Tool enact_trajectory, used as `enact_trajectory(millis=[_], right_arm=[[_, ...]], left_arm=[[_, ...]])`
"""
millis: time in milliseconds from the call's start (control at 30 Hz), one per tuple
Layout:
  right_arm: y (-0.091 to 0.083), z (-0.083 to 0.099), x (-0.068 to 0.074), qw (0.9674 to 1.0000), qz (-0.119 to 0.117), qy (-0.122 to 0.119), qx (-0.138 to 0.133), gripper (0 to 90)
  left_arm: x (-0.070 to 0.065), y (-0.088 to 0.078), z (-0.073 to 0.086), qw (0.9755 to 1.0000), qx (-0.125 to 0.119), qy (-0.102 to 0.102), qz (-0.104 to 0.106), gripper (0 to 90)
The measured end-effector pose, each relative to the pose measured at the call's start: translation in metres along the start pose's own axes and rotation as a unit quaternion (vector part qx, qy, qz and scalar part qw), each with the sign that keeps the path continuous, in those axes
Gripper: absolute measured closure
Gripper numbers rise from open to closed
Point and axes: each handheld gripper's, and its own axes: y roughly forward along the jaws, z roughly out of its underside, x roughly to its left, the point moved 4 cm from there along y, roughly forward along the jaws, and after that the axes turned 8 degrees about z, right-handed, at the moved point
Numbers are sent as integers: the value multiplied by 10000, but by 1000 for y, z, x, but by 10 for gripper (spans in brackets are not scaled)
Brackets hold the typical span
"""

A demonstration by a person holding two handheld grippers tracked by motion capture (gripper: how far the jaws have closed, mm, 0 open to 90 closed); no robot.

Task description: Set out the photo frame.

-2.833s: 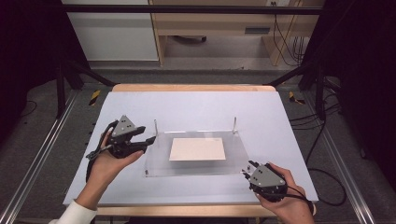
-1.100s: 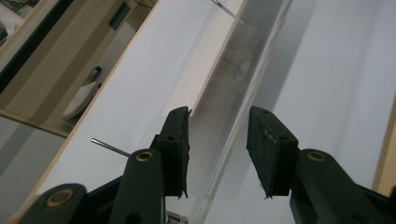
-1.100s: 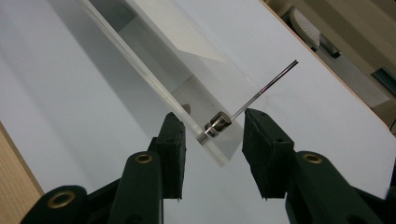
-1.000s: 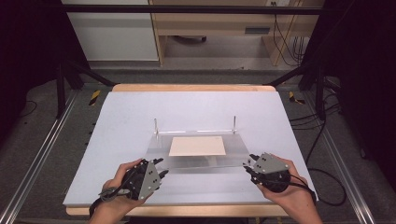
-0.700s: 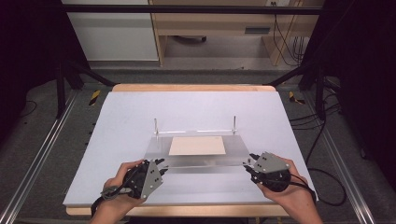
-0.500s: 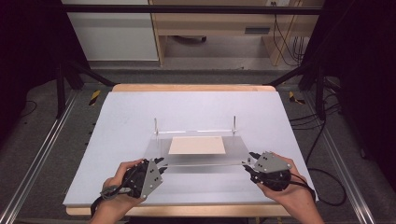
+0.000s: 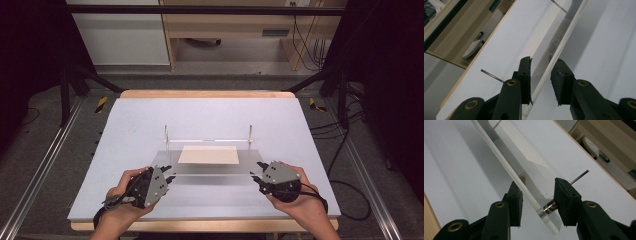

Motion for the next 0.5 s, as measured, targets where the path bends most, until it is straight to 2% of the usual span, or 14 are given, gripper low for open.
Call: enact_trajectory(millis=[67,200,367,500], right_arm=[[0,-4,-2,10000,-40,-8,59,602],[1,-12,-13,9996,-165,191,82,601],[3,-23,-26,9987,-271,424,91,596],[6,-27,-33,9977,-257,624,-79,565]], left_arm=[[4,-1,-2,10000,-15,-55,67,696],[17,-3,-7,9996,-101,-191,177,694],[38,-5,-15,9974,-184,-459,522,687],[51,-6,-21,9962,-143,-505,702,688]])
